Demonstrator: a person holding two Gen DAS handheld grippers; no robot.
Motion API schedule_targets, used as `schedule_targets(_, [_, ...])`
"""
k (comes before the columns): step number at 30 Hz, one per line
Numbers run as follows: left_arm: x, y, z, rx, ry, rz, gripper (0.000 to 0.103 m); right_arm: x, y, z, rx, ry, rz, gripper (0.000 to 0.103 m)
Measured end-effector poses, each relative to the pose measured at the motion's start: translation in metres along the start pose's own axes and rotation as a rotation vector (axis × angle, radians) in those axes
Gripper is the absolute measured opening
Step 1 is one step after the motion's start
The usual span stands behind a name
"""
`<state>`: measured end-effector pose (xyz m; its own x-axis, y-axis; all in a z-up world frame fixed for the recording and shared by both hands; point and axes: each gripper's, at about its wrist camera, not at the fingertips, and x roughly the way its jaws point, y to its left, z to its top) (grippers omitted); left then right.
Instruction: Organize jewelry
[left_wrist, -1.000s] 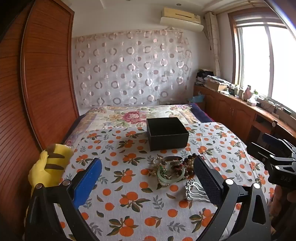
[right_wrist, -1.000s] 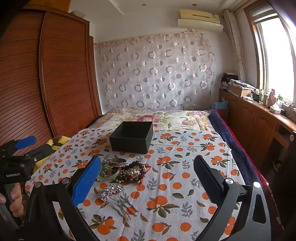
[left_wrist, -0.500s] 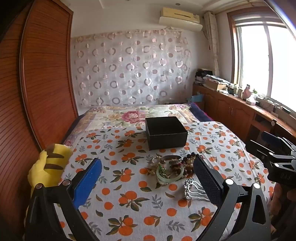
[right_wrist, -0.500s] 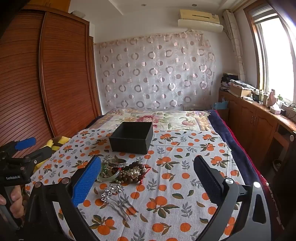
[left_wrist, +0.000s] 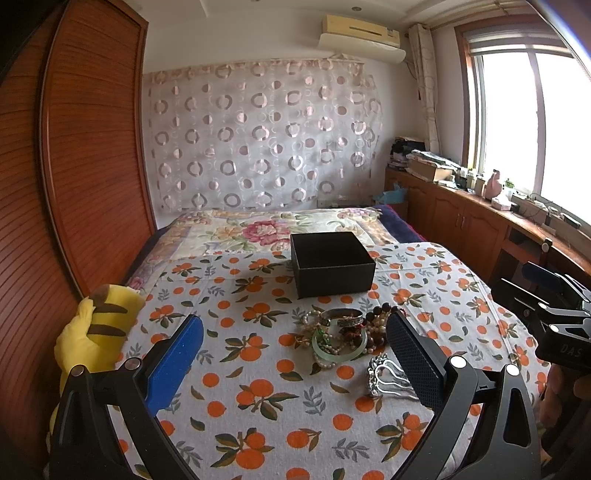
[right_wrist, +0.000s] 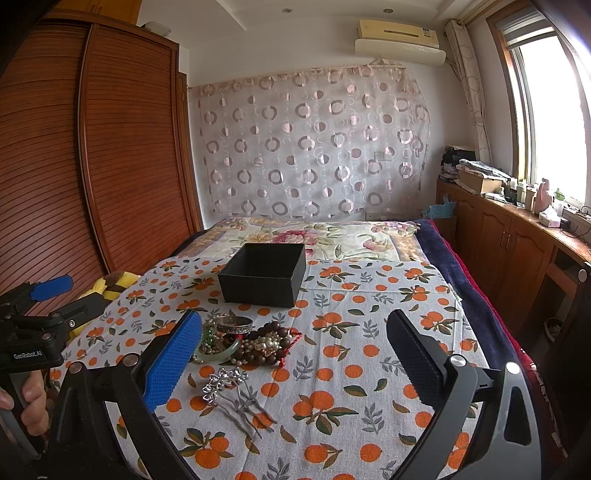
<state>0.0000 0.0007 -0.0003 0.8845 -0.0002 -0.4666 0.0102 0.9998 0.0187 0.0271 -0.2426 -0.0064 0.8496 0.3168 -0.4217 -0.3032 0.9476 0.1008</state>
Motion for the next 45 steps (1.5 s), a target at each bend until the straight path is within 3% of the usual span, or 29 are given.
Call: schedule_targets(45, [-0.010,-0.007,0.005,-0.002,-0.013,-0.004,0.096,-0.003,0.003,0.001,0.000,-0.011,0.000,0.101])
